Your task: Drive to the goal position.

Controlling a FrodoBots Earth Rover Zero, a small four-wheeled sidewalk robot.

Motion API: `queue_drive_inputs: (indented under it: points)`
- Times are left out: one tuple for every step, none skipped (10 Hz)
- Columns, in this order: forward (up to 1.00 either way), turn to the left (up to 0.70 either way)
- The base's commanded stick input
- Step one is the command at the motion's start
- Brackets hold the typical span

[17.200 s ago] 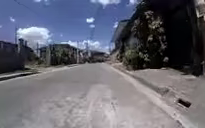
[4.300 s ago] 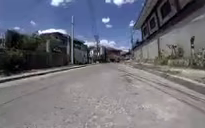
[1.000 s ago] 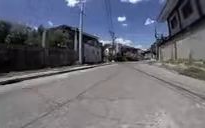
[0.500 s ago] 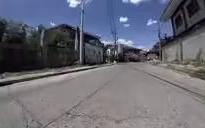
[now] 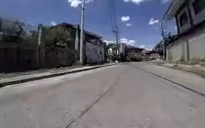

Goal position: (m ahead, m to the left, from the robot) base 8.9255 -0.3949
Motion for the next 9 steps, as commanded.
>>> queue_drive_inputs:
  points:
    - [1.0,0.0]
    - [1.0,0.0]
    - [1.0,0.01]
    - [1.0,0.08]
    - [1.0,0.05]
    - [1.0,-0.26]
    - [1.0,-0.4]
    - [1.0,-0.4]
    - [1.0,-0.4]
